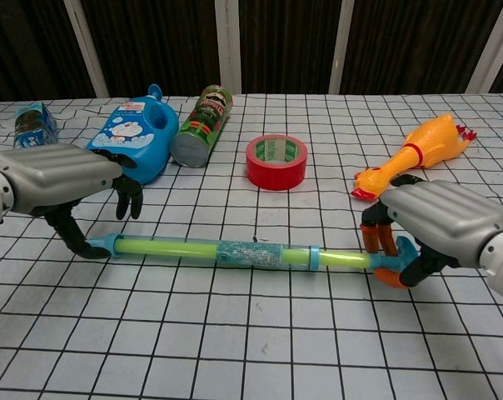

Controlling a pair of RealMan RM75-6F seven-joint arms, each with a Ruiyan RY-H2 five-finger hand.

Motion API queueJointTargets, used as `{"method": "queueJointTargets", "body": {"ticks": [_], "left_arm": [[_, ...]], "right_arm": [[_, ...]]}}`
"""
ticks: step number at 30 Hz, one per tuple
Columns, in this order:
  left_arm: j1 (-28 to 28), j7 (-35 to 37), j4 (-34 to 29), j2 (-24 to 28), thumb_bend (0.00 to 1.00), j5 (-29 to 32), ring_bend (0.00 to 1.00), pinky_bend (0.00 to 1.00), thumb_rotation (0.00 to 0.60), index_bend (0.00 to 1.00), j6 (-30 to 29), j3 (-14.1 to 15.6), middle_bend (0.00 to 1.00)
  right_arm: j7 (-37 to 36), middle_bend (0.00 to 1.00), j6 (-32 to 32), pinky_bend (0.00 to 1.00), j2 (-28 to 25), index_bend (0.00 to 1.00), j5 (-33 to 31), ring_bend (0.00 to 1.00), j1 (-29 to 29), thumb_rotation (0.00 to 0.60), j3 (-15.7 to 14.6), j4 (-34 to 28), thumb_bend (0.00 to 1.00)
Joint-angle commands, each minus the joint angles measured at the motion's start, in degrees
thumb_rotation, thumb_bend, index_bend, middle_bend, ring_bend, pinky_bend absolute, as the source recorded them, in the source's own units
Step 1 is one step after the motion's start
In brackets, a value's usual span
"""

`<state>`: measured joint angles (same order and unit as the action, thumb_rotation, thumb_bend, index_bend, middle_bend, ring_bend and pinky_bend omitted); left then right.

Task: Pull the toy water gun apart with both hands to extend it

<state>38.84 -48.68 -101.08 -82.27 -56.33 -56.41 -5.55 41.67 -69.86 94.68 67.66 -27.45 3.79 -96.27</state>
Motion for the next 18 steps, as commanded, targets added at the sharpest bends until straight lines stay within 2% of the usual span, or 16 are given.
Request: {"method": "queueJointTargets", "body": {"ticks": [1,10,18], "left_arm": [[1.0,-0.8,0.5,-1.3,0.34,1.6,0.03,0.00,0.600,0.37,-0.5,0.2,0.37],[2.6,-1.9,2.2,-4.2,0.36,4.0,0.04,0.00,0.600,0.39,-2.0,1.6,0.38],[3.4,-1.7,3.5,-5.8,0.36,5.5,0.05,0.00,0.600,0.41,-2.7,1.5,0.40]], "right_arm": [[-0.1,0.60,0.0,0.00,-0.1,0.69,-0.1,0.26,0.0,0.600,0.1,-0.1,0.49],[-0.2,0.60,0.1,0.00,-0.2,0.69,-0.3,0.26,-0.1,0.600,0.1,-0.2,0.49],[-0.3,0.60,0.2,0.00,0.0,0.69,-0.1,0.26,-0.1,0.600,-0.1,0.2,0.49]]}}
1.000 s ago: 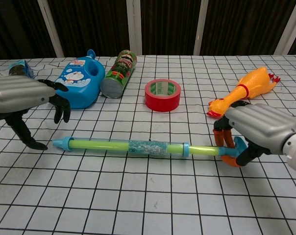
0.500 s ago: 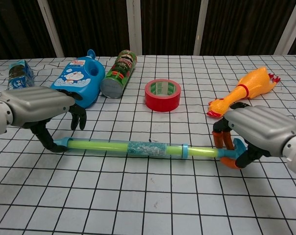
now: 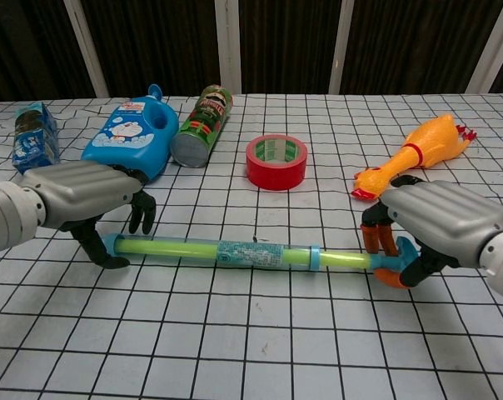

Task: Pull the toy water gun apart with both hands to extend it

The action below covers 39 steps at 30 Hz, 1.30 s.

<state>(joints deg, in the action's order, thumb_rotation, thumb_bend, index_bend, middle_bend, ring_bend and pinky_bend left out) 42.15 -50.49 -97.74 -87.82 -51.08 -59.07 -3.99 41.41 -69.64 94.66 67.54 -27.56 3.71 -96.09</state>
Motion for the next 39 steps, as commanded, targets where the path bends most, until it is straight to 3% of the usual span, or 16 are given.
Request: {"method": "queueJointTargets", "body": {"ticks": [1,8,18,39], "left_arm": [[0.2,0.1,0.3,-0.4,0.36,0.4,0.05,0.00,0.600,0.41,0.0,0.0,0.40],[0.8,0.7,1.1,-1.8,0.39,0.8,0.05,0.00,0.600,0.43,-0.1,0.3,0.42],[0.6,3.5,1.9,-3.2,0.50,-2.7,0.11,0.01,0.600,0.56,-2.0,0.9,0.59],[-0.8,5.1,-3.3,3.1,0.50,-4.7,0.12,0.01,0.600,0.58,-4.1,3.1,0.61]], "right_arm": [[-0.1,0.60,0.0,0.00,0.0,0.69,0.0,0.26,0.0,0.600,0.1,0.2,0.49],[-0.1,0.60,0.0,0.00,0.1,0.69,-0.1,0.26,-0.1,0.600,0.2,0.4,0.49],[0.0,0.60,-0.1,0.00,0.2,0.69,0.3,0.26,0.1,0.600,-0.3,0.5,0.50],[0.7,0.60,-1.6,0.00,-1.7,0.69,0.9,0.26,0.4,0.600,0.3,-2.1,0.50]]}}
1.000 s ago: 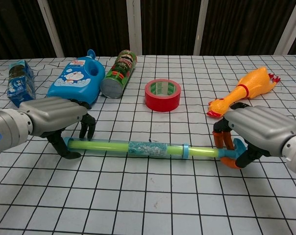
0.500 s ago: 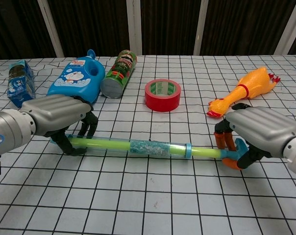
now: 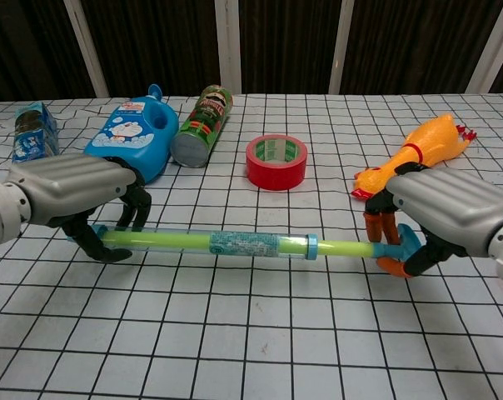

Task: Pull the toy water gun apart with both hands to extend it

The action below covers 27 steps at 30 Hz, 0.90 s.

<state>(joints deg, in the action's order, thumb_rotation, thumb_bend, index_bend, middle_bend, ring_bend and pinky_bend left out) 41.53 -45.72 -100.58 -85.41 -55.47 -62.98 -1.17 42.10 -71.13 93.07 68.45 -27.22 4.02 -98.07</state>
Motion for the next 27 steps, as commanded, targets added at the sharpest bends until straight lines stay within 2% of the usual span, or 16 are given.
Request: {"method": "queueJointTargets", "body": {"ticks": [1,27], "left_arm": [[-0.3,0.4,-0.7,1.1,0.50,-0.4,0.12,0.01,0.600,0.58,-0.2,0.3,0.61],[-3.3,5.1,-2.2,8.8,0.50,-3.5,0.13,0.01,0.600,0.59,-0.4,3.2,0.63]], "right_arm": [[0.1,0.60,-0.2,0.00,-0.2,0.69,0.0,0.26,0.1,0.600,0.0,-0.2,0.50],[-0.1,0.60,-1.3,0.00,-3.1,0.69,-1.2,0.26,1.1,0.600,0.6,-0.4,0.50]]}}
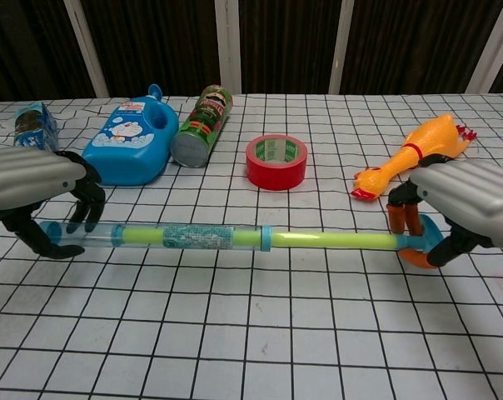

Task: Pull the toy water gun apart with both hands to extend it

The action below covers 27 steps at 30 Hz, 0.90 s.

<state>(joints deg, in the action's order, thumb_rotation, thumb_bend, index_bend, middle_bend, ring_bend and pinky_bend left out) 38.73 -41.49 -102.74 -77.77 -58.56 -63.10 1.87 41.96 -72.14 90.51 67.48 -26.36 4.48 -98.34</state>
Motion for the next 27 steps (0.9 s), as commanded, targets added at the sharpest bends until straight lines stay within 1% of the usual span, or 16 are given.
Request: {"method": "queueJointTargets", "body": {"ticks": [1,13,27], "left_arm": [[-0.6,1.2,0.0,1.5,0.50,-0.7,0.13,0.01,0.600,0.59,-0.2,0.2,0.63],[-1.8,3.9,-0.2,5.7,0.50,-2.5,0.13,0.01,0.600,0.59,0.4,0.4,0.63],[-3.0,5.7,1.3,7.0,0.50,-4.1,0.13,0.01,0.600,0.59,1.2,0.9,0.63]], "right_arm": [[0.0,0.60,-0.2,0.00,-0.8,0.69,-0.2,0.26,0.2,0.600,0.2,-0.2,0.50],[-0.2,0.60,-0.5,0.00,-2.6,0.69,-0.2,0.26,0.8,0.600,-0.4,0.2,0.50],[-0.8,0.60,-0.6,0.00,-3.5,0.69,-0.7,0.26,1.3,0.600,-0.2,0.9,0.50]]}}
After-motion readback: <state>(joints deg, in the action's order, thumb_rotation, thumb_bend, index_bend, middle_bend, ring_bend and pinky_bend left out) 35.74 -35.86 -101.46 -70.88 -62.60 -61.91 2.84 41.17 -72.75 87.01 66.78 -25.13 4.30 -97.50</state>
